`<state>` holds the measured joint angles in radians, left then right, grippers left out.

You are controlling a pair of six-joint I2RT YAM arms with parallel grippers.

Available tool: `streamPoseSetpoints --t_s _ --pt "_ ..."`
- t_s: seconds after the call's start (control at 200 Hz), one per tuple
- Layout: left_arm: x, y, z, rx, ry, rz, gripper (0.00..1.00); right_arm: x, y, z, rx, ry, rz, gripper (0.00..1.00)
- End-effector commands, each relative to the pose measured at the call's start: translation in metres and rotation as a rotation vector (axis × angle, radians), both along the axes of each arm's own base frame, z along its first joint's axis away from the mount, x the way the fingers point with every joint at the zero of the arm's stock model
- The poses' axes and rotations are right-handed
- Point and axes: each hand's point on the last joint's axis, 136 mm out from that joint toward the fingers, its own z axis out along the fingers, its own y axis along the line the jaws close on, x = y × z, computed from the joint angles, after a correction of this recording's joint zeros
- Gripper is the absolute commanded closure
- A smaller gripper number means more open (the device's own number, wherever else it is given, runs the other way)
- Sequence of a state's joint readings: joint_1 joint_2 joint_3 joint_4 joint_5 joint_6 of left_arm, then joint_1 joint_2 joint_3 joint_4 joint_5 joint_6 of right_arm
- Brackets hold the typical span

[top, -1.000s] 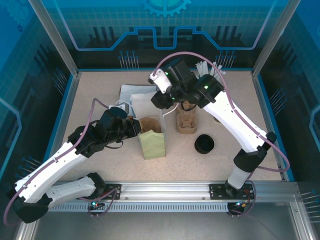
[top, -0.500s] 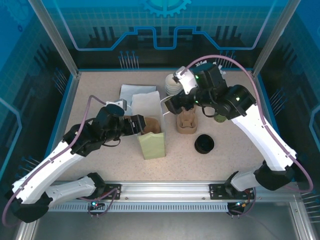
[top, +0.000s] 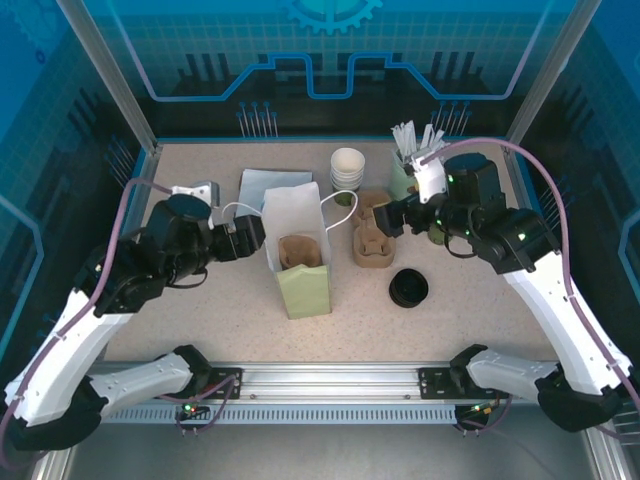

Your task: Pack the takeout coffee

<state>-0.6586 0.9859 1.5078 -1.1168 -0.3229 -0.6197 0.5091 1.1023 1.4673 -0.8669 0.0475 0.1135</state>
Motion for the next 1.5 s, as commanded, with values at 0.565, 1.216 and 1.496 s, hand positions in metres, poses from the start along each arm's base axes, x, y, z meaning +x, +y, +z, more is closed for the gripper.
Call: streamPoseSetpoints --t_s 0.565,1.216,1.496 --pt "0.117 -0.029 -0.038 0.488 0.252 -0.396 0.08 -0.009 -0.045 -0.045 -0.004 0.064 -0.157 0.0" --pt "0.161 -0.037 -0.1 0.632 0.346 -0.54 0.6 -0.009 -0.053 -0.054 0.01 0.09 -0.179 0.0" --pt "0.136 -0.031 -0.06 0.533 0.361 -0.447 0.94 -0.008 -0.053 -0.06 0.011 0.105 -0.182 0.0"
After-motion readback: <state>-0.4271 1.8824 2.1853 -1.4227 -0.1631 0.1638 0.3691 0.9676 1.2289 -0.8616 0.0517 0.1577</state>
